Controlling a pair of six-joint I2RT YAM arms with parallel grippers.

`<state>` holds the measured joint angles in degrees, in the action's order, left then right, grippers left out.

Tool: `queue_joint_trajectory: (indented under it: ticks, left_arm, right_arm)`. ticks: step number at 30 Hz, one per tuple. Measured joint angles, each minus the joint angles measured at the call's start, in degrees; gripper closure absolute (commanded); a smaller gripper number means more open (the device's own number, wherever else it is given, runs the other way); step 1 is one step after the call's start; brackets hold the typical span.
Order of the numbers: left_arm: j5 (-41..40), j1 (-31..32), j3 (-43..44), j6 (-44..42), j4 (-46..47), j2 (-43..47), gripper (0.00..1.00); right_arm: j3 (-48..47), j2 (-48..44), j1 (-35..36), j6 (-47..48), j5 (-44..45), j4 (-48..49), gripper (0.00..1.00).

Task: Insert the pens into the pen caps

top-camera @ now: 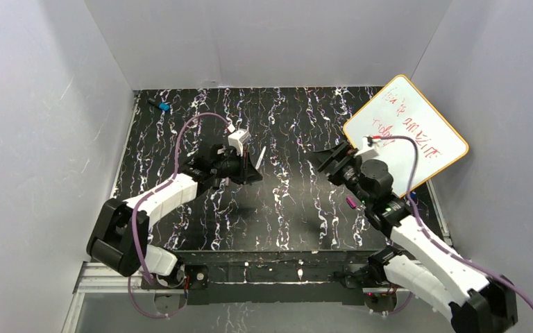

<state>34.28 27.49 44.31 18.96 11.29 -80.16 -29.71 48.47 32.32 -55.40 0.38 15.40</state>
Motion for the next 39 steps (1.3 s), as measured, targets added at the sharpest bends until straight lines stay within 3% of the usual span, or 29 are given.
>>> queue_joint_trajectory:
  ticks: [2,5,8,11,14,16,19,22,29,34,39]
  left_arm:
    - [-3.30,0.00,1.46,-2.32,-4.35,0.72,1.00]
    - [-7.02,0.00,2.84,-5.05,-9.22,2.16,1.00]
    - [-8.92,0.00,3.28,-6.49,-12.11,3.34,1.00]
    - [-9.68,0.00,3.37,-6.80,-13.38,3.61,1.00]
    - [-9.68,0.00,3.37,-6.80,-14.03,3.61,1.00]
    - [-9.90,0.00,3.37,-6.84,-14.43,3.61,1.00]
    - [-10.80,0.00,3.37,-7.32,-14.62,3.37,1.00]
    - [-12.31,0.00,3.72,-7.96,-15.37,1.88,1.00]
    - [-13.05,0.00,6.97,-7.13,-16.00,-2.99,1.00]
    - [-12.85,0.00,8.39,-6.12,-15.04,-4.96,1.00]
    - [-12.90,0.00,8.85,-6.49,-16.41,-5.99,1.00]
  right_arm:
    - [-2.08,-4.07,-0.02,-6.27,6.78,-10.38,0.01]
    - [-3.93,-8.87,-0.11,-23.61,14.56,-27.47,0.01]
    - [-3.37,-10.34,-0.11,-38.97,17.35,-38.71,0.01]
    - [-4.04,-6.01,-0.11,-50.80,18.75,-47.01,0.01]
    - [-9.38,3.74,-0.87,-56.72,19.39,-56.17,0.01]
    - [-13.22,9.20,-2.95,-58.93,19.19,-59.58,0.02]
    - [-16.44,12.74,-8.55,-60.83,18.67,-62.58,0.22]
    - [-19.37,14.82,-14.97,-62.07,18.34,-66.75,0.32]
    - [-22.84,16.22,-21.77,-62.99,16.87,-70.84,0.42]
    - [-15.87,16.26,-21.79,-63.14,13.77,-69.75,0.37]
    - [-7.82,16.57,-21.81,-63.21,11.85,-65.09,0.40]
